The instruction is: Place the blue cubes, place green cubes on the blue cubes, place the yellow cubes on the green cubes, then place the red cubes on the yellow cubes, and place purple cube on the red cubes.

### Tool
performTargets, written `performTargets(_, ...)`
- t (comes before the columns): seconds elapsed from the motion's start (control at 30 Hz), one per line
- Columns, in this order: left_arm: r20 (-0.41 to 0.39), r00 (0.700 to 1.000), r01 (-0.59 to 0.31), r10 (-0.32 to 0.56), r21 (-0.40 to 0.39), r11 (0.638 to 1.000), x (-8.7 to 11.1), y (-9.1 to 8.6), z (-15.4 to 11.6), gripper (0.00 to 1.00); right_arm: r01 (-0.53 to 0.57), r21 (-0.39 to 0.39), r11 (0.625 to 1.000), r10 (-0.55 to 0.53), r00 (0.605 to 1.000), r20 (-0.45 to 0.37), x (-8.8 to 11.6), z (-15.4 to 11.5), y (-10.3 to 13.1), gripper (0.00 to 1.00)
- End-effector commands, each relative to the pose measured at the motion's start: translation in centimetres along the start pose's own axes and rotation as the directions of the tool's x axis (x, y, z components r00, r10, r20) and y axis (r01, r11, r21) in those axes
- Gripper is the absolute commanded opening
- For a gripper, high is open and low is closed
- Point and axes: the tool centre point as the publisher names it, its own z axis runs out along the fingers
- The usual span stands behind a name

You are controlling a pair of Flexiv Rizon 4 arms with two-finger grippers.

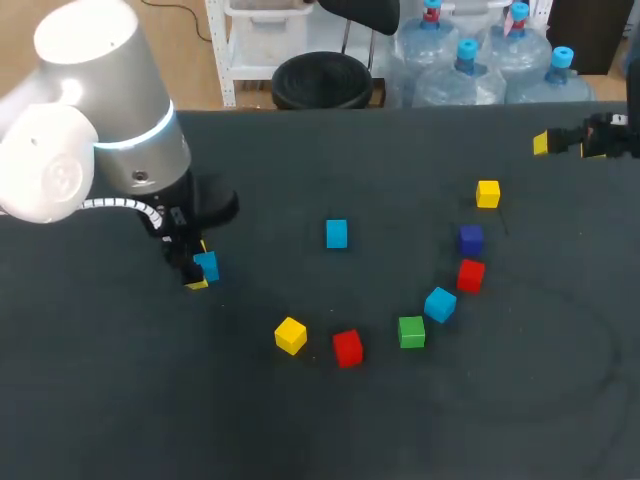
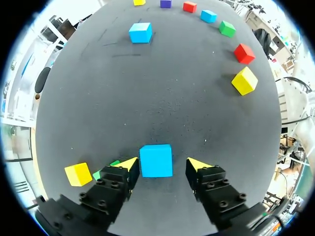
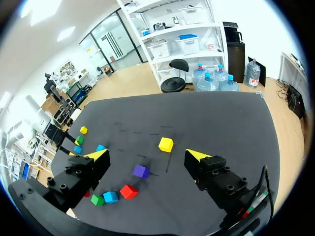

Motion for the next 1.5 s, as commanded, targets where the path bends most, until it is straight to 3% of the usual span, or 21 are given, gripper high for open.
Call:
performTargets(0.03,0.001,1.0,-0.003,0.003,0.005,1.0,0.1,0.2,0.0,0.56,0.0,0.002,1.0,0.0,1.0,0.001,0.0,0.0,0.0,1.0)
performTargets(0.07,0.0,1.0,-0.003,0.003,0.005,1.0,0.1,0.2,0.0,0.5,0.0,0.002,1.0,0.0,1.0,0.001,0.0,0.0,0.0,1.0)
performTargets(0.27,-0.002,1.0,0.002,-0.001,0.004,1.0,0.2,0.1,0.0,0.42,0.0,0.002,1.0,0.0,1.0,0.001,0.0,0.0,0.0,1.0)
performTargets(0.4,-0.002,1.0,0.003,-0.003,0.004,1.0,0.2,0.1,0.0,0.21,0.0,0.002,1.0,0.0,1.0,0.001,0.0,0.0,0.0,1.0)
performTargets(0.5,-0.003,1.0,0.003,-0.003,0.004,1.0,0.0,0.2,0.0,0.12,0.0,0.002,1.0,0.0,1.0,0.001,0.0,0.0,0.0,1.0)
performTargets(0.53,-0.003,1.0,0.003,-0.003,0.003,1.0,-0.1,0.3,0.0,0.0,0.0,0.002,1.0,0.0,1.0,0.001,0.0,0.0,0.0,1.0)
performTargets(0.93,-0.004,0.999,-0.038,0.038,-0.015,0.999,-2.0,1.5,-1.4,0.0,0.0,0.002,1.0,0.0,1.0,0.001,0.0,0.0,0.0,1.0)
performTargets(1.5,-0.026,0.979,-0.2,0.2,0.01,0.98,-7.8,6.1,-1.8,0.0,0.0,0.002,1.0,0.0,1.0,0.001,0.0,0.0,0.0,1.0)
